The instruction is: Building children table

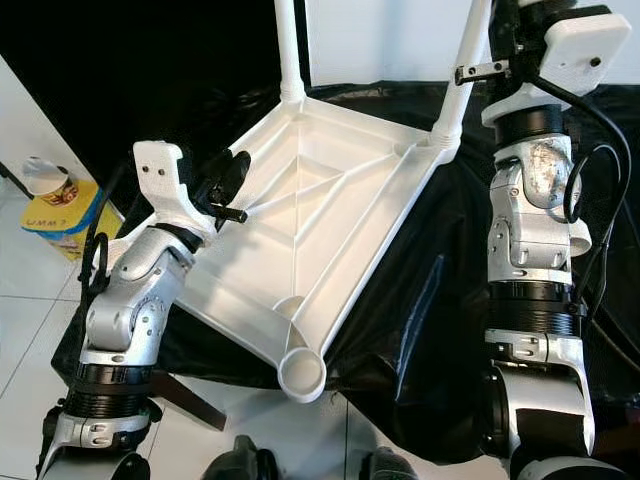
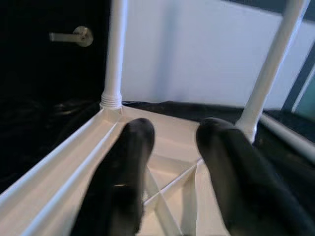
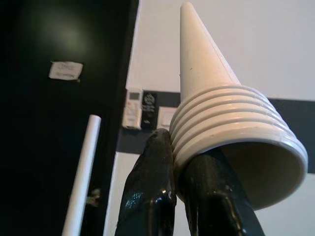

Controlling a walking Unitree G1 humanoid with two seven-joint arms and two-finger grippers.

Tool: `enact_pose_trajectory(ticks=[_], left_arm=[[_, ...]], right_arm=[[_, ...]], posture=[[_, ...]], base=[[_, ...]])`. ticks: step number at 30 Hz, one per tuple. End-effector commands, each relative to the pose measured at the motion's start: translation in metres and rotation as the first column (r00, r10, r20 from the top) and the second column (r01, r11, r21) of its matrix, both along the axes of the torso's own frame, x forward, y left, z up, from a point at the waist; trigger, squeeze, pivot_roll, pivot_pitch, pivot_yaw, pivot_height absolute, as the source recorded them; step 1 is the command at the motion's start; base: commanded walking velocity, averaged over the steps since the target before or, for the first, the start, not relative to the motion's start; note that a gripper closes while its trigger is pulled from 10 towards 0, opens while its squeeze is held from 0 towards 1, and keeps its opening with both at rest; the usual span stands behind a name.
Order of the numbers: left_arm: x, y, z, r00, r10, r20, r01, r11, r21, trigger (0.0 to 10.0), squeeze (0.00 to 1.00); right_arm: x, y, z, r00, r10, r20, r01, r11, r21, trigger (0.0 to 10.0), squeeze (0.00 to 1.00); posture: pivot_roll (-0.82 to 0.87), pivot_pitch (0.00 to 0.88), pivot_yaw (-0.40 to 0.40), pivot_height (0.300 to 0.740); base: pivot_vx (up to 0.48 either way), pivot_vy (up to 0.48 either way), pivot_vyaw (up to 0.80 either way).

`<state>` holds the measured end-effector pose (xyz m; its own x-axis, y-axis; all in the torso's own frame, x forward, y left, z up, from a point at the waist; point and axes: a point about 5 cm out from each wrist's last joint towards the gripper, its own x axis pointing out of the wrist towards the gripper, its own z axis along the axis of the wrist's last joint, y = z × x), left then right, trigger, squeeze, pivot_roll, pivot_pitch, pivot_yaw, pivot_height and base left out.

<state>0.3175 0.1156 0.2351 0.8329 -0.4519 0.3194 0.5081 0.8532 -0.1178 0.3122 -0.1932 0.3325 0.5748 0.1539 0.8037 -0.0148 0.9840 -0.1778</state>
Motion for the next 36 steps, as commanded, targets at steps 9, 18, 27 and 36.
enact_pose_trajectory(ticks=[9, 18, 27, 36], left_arm=[[-0.011, -0.017, 0.027, 0.92, -0.386, 0.065, 0.391, 0.904, -0.171, 10.0, 0.22], [-0.02, -0.017, 0.035, 0.826, -0.554, 0.103, 0.559, 0.779, -0.284, 10.0, 1.0], [-0.024, -0.016, 0.04, 0.771, -0.626, 0.111, 0.623, 0.708, -0.332, 10.0, 0.32], [-0.022, -0.019, 0.038, 0.729, -0.679, 0.083, 0.653, 0.654, -0.382, 10.0, 0.0]], right_arm=[[-0.007, 0.03, -0.028, 0.982, 0.147, -0.116, -0.156, 0.985, -0.073, 10.0, 0.0], [-0.015, 0.044, -0.057, 0.948, 0.216, -0.234, -0.244, 0.965, -0.099, 10.0, 0.0], [-0.019, 0.054, -0.077, 0.905, 0.266, -0.333, -0.325, 0.935, -0.138, 10.0, 0.0], [-0.036, 0.071, -0.11, 0.795, 0.357, -0.491, -0.486, 0.858, -0.164, 10.0, 0.0]], posture=[[0.02, 0.0, 0.005, 0.74], [0.01, 0.0, 0.006, 0.74], [0.01, 0.0, 0.007, 0.74], [-0.01, 0.024, 0.015, 0.74]], base=[[0.0, 0.0, 0.0], [0.0, 0.0, 0.0], [0.0, 0.0, 0.0], [0.0, 0.0, 0.0]])
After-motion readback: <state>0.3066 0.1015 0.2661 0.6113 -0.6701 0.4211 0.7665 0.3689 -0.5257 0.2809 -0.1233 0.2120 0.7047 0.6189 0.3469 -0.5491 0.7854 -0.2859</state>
